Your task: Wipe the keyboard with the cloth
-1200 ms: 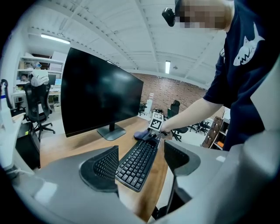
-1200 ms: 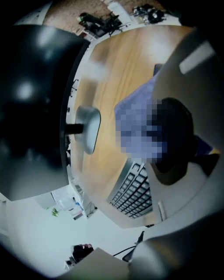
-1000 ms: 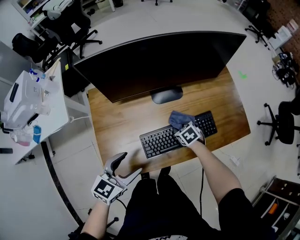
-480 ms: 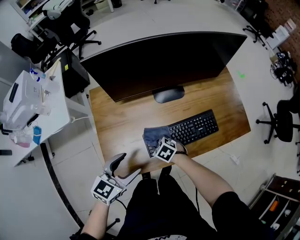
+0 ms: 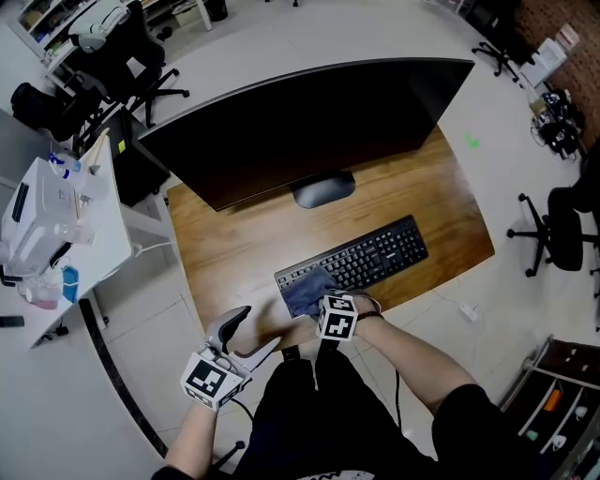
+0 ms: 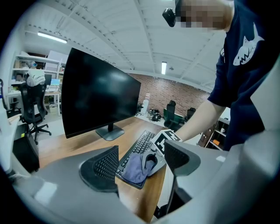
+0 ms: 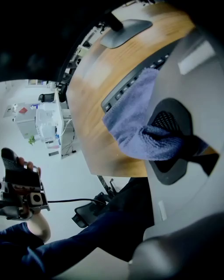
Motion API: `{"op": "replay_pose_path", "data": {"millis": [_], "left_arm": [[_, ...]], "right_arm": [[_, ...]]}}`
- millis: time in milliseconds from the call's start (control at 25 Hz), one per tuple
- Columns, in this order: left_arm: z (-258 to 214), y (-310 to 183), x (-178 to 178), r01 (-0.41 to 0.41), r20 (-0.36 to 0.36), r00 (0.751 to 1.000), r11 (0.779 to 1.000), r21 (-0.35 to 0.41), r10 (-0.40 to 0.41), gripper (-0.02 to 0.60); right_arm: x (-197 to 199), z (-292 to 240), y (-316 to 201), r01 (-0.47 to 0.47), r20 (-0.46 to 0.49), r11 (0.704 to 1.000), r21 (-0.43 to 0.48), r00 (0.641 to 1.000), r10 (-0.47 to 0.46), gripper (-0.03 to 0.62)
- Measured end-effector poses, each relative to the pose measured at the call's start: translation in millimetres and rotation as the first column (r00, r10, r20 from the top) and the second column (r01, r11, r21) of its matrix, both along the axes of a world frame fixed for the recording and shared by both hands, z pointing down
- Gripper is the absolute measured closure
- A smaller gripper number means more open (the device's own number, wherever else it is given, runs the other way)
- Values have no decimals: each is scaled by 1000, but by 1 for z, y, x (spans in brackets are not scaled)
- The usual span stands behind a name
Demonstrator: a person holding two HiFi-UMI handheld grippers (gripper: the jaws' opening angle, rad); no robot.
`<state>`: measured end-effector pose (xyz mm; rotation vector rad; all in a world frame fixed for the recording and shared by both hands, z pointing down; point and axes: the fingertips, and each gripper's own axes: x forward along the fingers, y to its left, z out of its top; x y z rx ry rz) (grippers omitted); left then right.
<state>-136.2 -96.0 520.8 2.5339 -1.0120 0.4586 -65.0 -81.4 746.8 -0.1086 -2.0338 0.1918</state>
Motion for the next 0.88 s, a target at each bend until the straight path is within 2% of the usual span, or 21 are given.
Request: {"op": "replay_pose_path", "data": {"millis": [360,600,880], "left_arm": [[2,-10,31,-52,2,999,999,12,52,262],[1,-16,51,-70,12,997,998,-1,70,262],[5,-19,70,-79,21,997,997,-2,79,262]], "right_arm": [[110,5,-46,-200,-61,980,-1,978,199,536],[185,6,-79,-332,-92,943,12,939,331,536],[263,8,-119,-469,-119,883,37,875,469,537]]}}
